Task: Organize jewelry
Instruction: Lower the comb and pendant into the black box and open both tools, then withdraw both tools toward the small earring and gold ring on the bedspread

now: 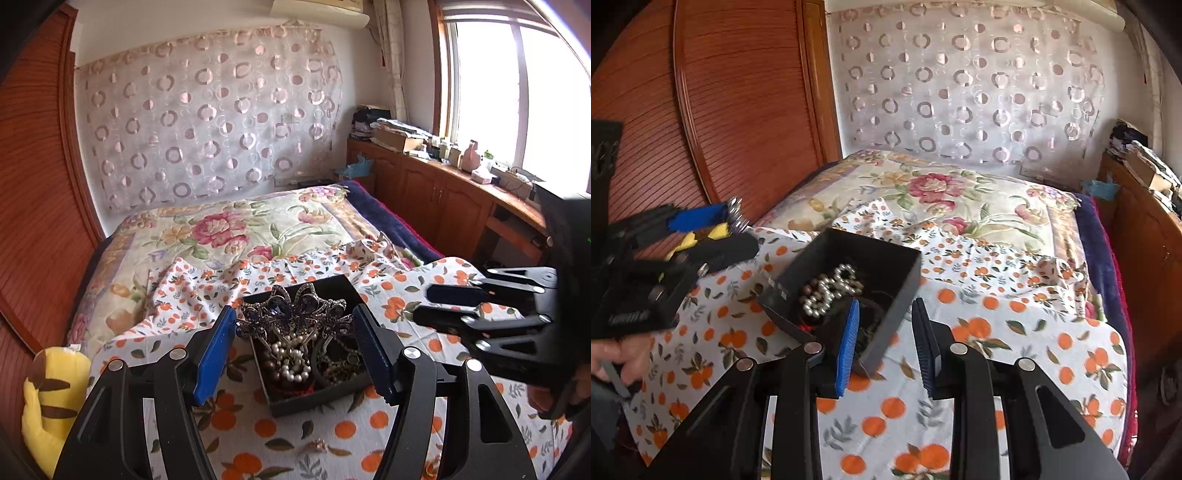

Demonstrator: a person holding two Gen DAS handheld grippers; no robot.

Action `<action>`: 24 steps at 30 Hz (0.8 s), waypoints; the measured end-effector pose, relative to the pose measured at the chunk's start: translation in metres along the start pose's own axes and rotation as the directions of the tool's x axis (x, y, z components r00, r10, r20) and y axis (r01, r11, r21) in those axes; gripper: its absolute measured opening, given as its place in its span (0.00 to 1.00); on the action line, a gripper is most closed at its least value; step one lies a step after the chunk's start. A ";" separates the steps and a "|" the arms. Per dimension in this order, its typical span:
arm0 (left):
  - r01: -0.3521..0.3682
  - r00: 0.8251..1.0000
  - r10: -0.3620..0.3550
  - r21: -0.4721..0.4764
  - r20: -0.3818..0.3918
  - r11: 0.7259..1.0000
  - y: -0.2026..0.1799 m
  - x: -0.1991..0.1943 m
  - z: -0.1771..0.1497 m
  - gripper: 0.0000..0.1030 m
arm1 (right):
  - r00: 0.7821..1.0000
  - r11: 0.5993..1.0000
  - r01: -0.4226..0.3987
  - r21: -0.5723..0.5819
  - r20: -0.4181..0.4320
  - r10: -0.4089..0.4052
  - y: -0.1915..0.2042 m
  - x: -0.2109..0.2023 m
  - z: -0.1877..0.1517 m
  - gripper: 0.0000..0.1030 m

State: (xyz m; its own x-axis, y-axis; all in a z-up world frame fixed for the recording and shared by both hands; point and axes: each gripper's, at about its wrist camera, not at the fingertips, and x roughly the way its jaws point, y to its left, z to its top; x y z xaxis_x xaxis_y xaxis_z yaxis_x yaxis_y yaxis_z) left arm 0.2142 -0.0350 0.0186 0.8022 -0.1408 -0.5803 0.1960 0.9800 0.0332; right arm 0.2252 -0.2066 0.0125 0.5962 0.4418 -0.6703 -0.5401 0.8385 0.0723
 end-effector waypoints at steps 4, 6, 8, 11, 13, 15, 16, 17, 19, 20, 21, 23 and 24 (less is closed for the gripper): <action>-0.009 1.000 0.010 0.017 -0.023 1.000 -0.004 0.013 0.002 0.60 | 1.000 1.000 0.005 -0.008 0.002 -0.005 -0.005 -0.007 -0.012 0.31; -0.016 0.999 0.017 0.024 -0.036 1.000 -0.007 0.020 0.000 0.60 | 1.000 1.000 0.010 -0.018 0.001 -0.010 -0.005 -0.010 -0.016 0.31; -0.020 0.999 0.021 0.025 -0.045 0.999 -0.008 0.025 -0.001 0.60 | 1.000 1.000 0.008 -0.021 0.001 -0.008 -0.006 -0.012 -0.020 0.31; -0.022 0.997 0.024 0.028 -0.069 0.999 -0.010 0.035 -0.002 0.60 | 1.000 1.000 0.006 -0.023 0.003 -0.006 -0.006 -0.015 -0.025 0.31; -0.023 0.996 0.026 0.036 -0.085 0.999 -0.012 0.042 -0.001 0.60 | 1.000 1.000 0.004 -0.023 0.003 -0.004 -0.006 -0.016 -0.026 0.31; -0.026 0.994 0.030 0.038 -0.101 0.999 -0.013 0.051 -0.001 0.60 | 1.000 1.000 0.003 -0.022 0.002 -0.003 -0.008 -0.016 -0.028 0.31; -0.026 0.994 0.030 0.036 -0.108 0.999 -0.014 0.054 -0.001 0.60 | 1.000 1.000 0.003 -0.021 0.002 -0.003 -0.008 -0.017 -0.028 0.31; -0.028 0.993 0.032 0.032 -0.116 0.999 -0.014 0.059 -0.002 0.60 | 1.000 1.000 0.003 -0.020 0.001 -0.003 -0.007 -0.017 -0.029 0.31; -0.032 0.992 0.035 0.028 -0.121 0.999 -0.013 0.064 -0.002 0.62 | 1.000 1.000 0.002 -0.019 0.001 -0.002 -0.007 -0.019 -0.032 0.31; -0.033 0.992 0.036 0.022 -0.117 0.999 -0.013 0.064 -0.001 0.67 | 1.000 1.000 0.001 -0.019 0.001 -0.001 -0.007 -0.020 -0.034 0.31; -0.033 0.993 0.035 0.016 -0.112 0.999 -0.013 0.064 -0.001 0.68 | 1.000 1.000 -0.001 -0.020 0.000 0.001 -0.007 -0.021 -0.036 0.31; -0.026 0.995 0.026 0.007 -0.098 1.000 -0.013 0.060 -0.001 0.70 | 1.000 1.000 -0.002 -0.023 -0.002 0.002 -0.007 -0.022 -0.040 0.31; -0.026 0.995 0.027 0.007 -0.094 1.000 -0.014 0.058 -0.001 0.70 | 1.000 1.000 -0.002 -0.022 -0.003 0.002 -0.006 -0.022 -0.041 0.31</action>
State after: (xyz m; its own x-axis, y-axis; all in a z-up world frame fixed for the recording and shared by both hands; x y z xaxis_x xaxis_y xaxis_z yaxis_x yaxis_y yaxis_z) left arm 0.2577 -0.0567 -0.0164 0.7506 -0.1006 -0.6531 0.1789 0.9824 0.0543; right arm 0.1910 -0.2348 -0.0033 0.5935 0.4427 -0.6721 -0.5545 0.8302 0.0572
